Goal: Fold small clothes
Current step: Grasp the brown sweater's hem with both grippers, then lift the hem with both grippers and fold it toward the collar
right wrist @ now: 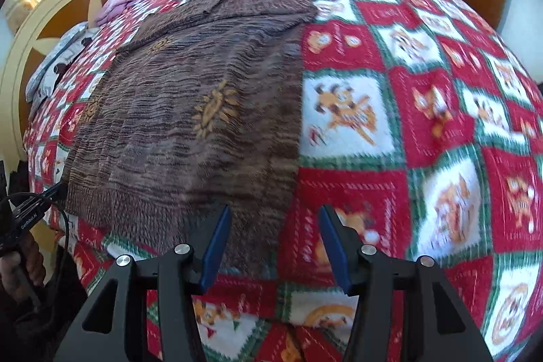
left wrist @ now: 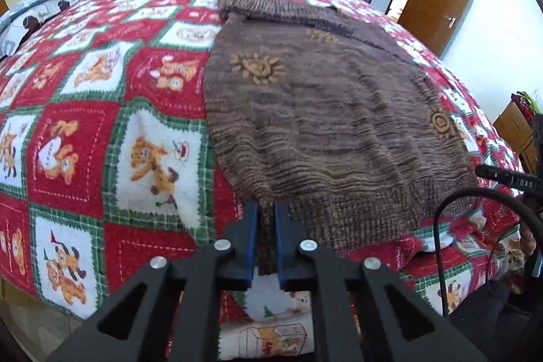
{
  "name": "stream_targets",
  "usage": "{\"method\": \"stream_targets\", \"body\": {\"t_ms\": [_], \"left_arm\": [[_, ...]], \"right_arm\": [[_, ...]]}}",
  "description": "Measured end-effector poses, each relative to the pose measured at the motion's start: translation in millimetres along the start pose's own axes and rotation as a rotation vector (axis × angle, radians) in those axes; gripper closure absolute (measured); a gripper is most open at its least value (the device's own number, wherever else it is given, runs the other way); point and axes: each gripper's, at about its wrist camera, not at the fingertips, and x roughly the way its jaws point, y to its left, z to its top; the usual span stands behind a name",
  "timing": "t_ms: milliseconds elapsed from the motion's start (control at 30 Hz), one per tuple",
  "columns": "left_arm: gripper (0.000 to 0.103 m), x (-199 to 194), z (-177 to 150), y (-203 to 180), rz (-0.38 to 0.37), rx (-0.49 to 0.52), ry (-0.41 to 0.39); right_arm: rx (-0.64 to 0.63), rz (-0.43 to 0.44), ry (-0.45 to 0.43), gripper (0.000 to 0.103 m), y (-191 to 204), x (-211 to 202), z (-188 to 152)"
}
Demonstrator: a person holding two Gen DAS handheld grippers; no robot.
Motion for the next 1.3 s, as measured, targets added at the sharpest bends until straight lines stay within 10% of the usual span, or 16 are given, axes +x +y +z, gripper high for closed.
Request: {"method": "stream_targets", "body": {"t_ms": [400,633,933,1300], "left_arm": [[0.094,-8,4,7,0.020,0.034,-0.057],[0.094,1,0,6,0.023,0.047,-0.037],[0.095,-21,13,12,-0.095,-0.011,-0.082],[0.095,-46,32,20,-0.262,-0.128,-0.124]], "right_arm": [[0.068,0.108,0.028,0.050,0,11,-16],[0.102,0.152,0.012,0.098,-7,12,-18],[0.189,0.282,-0.191,0.099,-28,-52,-8],[0.276,0.461,-0.216,0.099,-40,-64,-5]]}}
